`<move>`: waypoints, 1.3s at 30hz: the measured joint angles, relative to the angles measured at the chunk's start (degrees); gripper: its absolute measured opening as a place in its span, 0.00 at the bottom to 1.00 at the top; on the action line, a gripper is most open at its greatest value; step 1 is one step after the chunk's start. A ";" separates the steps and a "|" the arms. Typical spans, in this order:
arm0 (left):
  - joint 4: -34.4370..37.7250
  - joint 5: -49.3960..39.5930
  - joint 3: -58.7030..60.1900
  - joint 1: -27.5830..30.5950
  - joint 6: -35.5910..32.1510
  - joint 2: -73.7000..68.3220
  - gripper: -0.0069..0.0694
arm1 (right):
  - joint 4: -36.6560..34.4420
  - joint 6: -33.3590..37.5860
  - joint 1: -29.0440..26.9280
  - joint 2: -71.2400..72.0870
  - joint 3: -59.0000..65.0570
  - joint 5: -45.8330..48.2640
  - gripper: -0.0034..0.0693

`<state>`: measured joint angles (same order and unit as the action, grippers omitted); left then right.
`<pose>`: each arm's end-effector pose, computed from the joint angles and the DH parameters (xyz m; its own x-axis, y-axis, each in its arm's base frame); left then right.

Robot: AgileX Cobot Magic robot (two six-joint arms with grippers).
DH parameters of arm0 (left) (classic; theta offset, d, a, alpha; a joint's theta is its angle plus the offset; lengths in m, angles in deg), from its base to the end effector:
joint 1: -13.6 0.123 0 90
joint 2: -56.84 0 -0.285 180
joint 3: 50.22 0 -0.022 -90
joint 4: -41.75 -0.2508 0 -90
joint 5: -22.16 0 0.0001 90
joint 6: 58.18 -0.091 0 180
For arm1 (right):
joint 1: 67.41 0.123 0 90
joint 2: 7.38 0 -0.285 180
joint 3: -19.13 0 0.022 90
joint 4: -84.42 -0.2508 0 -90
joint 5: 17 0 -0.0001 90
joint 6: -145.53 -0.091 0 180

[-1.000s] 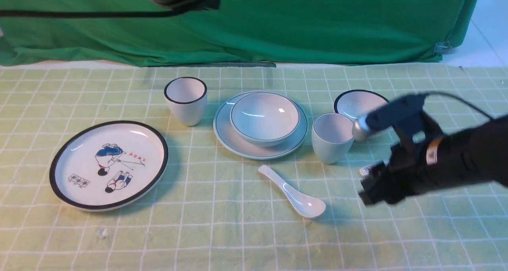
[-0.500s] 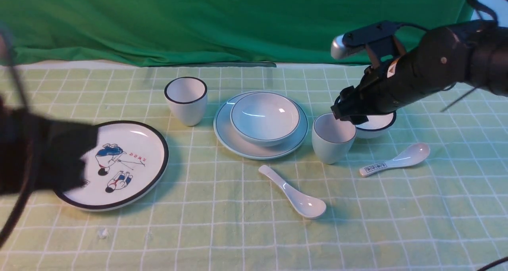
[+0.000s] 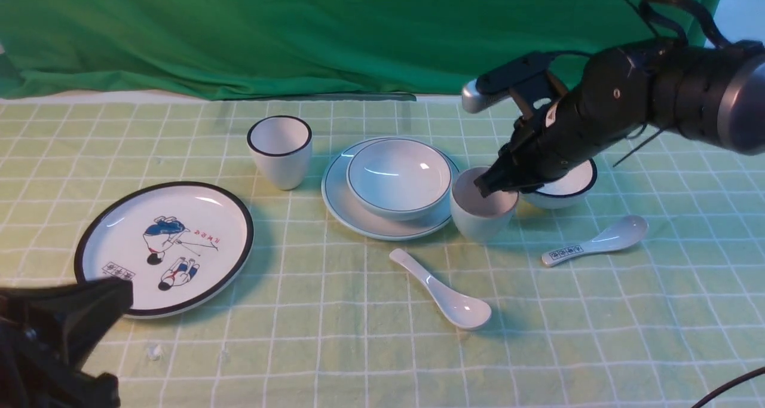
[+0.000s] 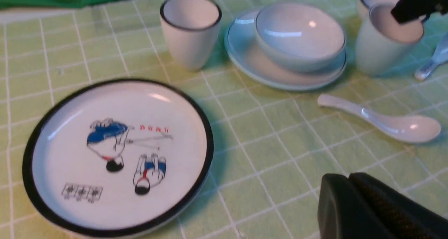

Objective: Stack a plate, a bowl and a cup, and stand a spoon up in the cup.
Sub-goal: Use the right arm to put the blue teacup into the blue rice bowl in the middle

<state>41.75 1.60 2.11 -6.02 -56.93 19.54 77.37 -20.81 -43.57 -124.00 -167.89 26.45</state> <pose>0.1030 -0.0367 0.2878 -0.3323 0.0953 -0.9383 0.3286 0.9442 -0.0205 0.3743 0.1738 0.2337 -0.7398 -0.4885 -0.4627 -0.5538 0.8326 0.0065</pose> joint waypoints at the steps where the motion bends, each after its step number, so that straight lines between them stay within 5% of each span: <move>1: 0.31 1.55 0.00 0.00 0.00 0.15 0.10 | 0.00 0.75 0.99 0.64 -3.26 2.59 0.15; 22: 0.99 2.57 0.02 0.00 0.00 0.14 0.11 | -0.71 -4.51 4.94 -16.66 -25.80 4.32 0.16; 32: 0.44 2.57 0.07 0.00 0.00 0.14 0.11 | -0.71 -6.91 4.94 -17.13 -26.00 3.16 0.45; 39: 0.00 2.52 0.07 0.00 0.00 0.14 0.11 | -0.71 -4.62 4.94 -15.71 -26.48 7.61 0.45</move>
<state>41.75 4.13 2.18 -6.02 -56.93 19.68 76.66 -25.43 -38.62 -139.71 -194.37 34.06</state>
